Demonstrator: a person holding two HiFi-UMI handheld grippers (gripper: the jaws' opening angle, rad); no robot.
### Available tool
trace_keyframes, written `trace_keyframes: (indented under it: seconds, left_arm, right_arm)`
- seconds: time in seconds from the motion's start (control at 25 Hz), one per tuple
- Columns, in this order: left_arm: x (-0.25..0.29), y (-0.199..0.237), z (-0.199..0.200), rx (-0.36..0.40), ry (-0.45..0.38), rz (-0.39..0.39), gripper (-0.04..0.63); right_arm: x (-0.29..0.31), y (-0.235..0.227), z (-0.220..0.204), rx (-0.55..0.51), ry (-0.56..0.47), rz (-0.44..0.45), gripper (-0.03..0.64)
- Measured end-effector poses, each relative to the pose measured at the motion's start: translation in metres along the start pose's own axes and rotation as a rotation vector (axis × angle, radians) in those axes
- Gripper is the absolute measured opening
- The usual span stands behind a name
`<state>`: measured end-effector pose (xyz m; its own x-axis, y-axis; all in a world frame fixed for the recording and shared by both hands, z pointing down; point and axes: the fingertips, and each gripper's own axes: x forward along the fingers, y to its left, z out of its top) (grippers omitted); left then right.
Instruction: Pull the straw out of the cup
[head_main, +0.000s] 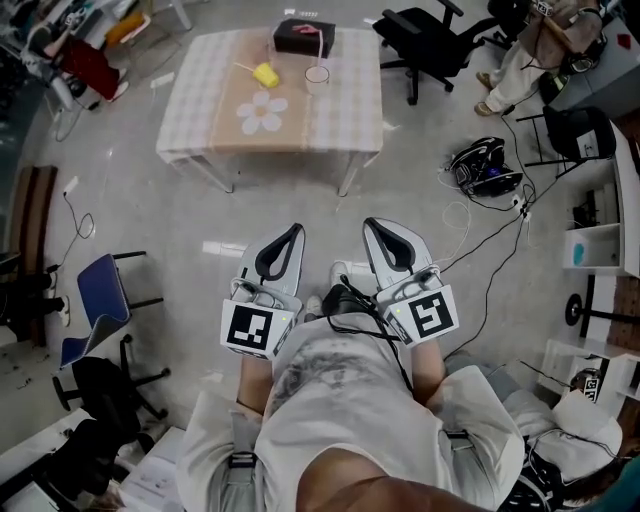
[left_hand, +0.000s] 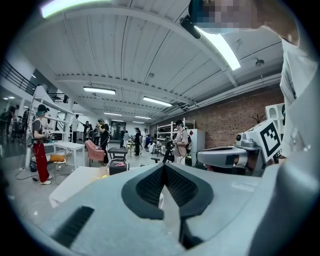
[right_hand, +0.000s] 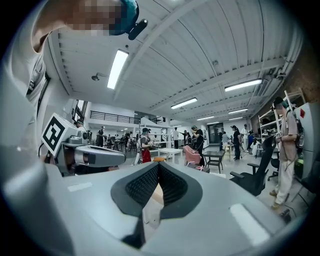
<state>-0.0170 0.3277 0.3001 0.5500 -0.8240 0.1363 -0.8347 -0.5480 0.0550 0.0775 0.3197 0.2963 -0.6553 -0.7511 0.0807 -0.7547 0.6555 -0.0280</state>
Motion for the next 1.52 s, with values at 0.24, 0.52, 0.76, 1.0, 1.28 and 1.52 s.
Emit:
trace_keyframes:
  seconds: [0.24, 0.52, 0.76, 1.0, 1.28, 1.52]
  left_arm:
    - [0.038, 0.006, 0.013, 0.004, 0.002, 0.025, 0.000]
    - [0.068, 0.000, 0.021, 0.007, -0.006, 0.064, 0.000]
    - [0.088, 0.002, 0.032, 0.021, -0.002, 0.080, 0.000]
    - [0.110, 0.016, 0.028, 0.011, 0.008, 0.091, 0.000]
    - [0.138, 0.048, 0.026, -0.004, 0.012, 0.083, 0.000]
    - [0.159, 0.079, 0.032, -0.012, 0.003, 0.068, 0.000]
  right_arm:
    - [0.020, -0.035, 0.009, 0.006, -0.013, 0.035, 0.009]
    - [0.025, -0.067, 0.015, 0.021, -0.045, 0.084, 0.009]
    - [0.034, -0.086, 0.022, 0.010, -0.043, 0.103, 0.011]
    - [0.054, -0.105, 0.017, 0.025, -0.032, 0.109, 0.010]
    - [0.087, -0.123, 0.017, 0.019, -0.015, 0.090, 0.010]
    - [0.122, -0.135, 0.021, 0.004, -0.001, 0.071, 0.009]
